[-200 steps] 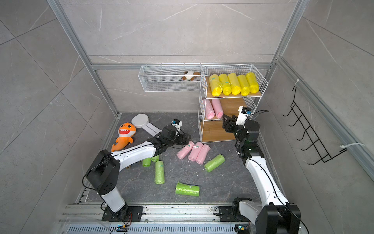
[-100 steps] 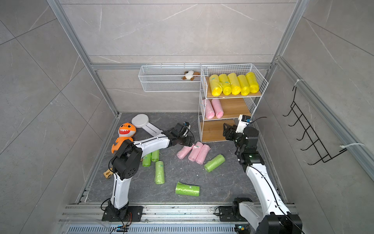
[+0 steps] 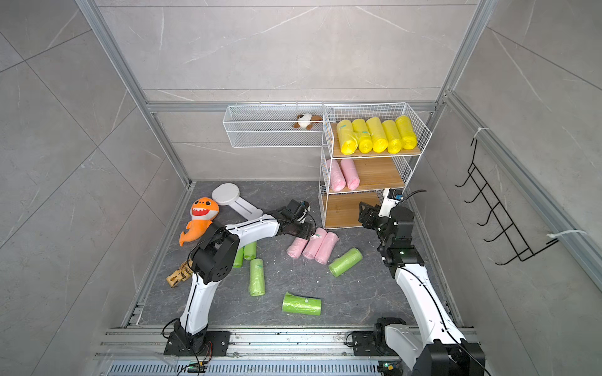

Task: Sort the rolls of trash bags by color and place them on the shelf
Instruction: Pick up the roll of trash bags from the center of the board.

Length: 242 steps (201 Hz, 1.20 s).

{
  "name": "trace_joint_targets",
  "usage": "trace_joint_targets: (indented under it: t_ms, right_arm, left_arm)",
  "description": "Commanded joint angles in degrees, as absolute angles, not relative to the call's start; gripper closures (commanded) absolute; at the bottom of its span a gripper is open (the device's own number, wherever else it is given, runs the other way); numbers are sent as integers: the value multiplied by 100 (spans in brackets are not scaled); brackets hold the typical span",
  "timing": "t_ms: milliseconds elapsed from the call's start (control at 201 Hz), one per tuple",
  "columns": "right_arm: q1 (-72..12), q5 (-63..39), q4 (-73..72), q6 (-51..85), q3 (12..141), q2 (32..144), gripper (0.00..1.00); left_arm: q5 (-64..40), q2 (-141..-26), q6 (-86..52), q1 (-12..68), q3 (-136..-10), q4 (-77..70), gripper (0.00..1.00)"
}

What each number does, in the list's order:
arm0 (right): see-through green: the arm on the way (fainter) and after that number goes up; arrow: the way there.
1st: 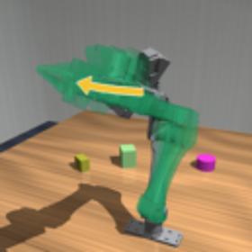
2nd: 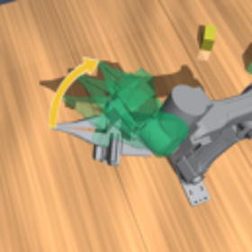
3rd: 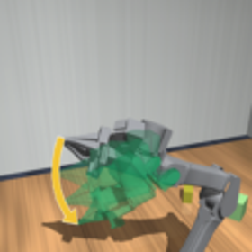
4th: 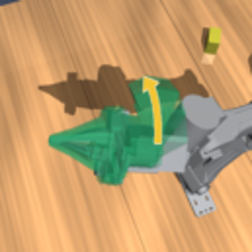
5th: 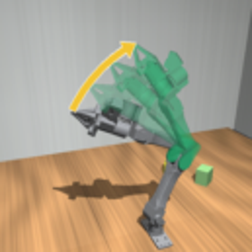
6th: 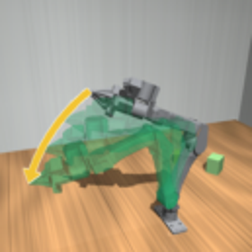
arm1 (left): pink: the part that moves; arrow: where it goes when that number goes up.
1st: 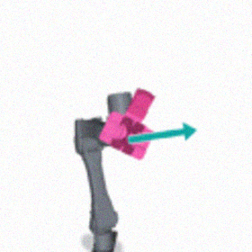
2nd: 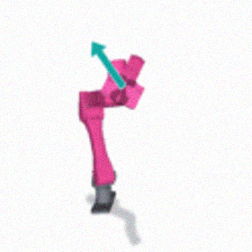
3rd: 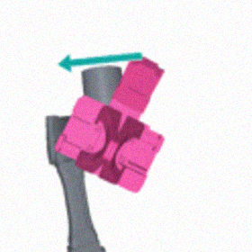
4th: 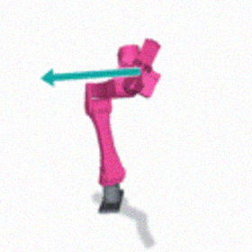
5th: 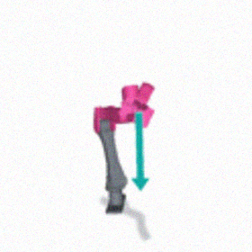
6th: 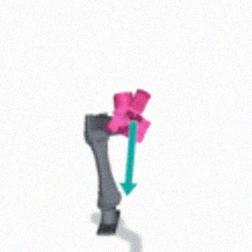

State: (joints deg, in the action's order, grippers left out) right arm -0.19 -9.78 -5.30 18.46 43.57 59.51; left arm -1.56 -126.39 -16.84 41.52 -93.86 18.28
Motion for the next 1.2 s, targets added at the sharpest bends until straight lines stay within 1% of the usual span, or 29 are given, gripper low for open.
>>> trace_joint_targets:
  t_ms: [0,104,174,403,622,702,751,945,1199]
  right_arm:
    - [0,-923,-562,1950,4263,5966,32]
    - [0,-932,-578,1960,4241,5954,32]
    - [-1,-949,-571,1968,4228,5938,32]
    - [-8,-1108,-516,2021,4209,5833,32]
    - [-86,-1327,-228,2039,4225,5472,32]
    - [-202,-1357,-94,2039,4266,5382,32]
    - [-290,-1361,-29,2039,4303,5349,32]
    - [-1008,-1015,328,1837,4551,5221,32]
    - [-2369,-577,545,1679,4922,5345,32]
  left_arm:
    - [-18,-12798,-1567,4132,-9665,2200,32]
    - [21,-12926,-1564,4134,-9812,2424,30]
    - [93,-12875,-1595,4132,-9761,2397,32]
    - [193,-12283,-2010,4035,-9125,1615,50]
    - [268,-11433,-2522,3812,-8246,548,62]
    - [564,-11155,-2588,3783,-7979,265,68]
    - [718,-11028,-2621,3756,-7890,192,70]
    - [674,-10394,-3072,3512,-7299,-414,73]
    - [528,-9389,-3994,3227,-6359,-1400,73]
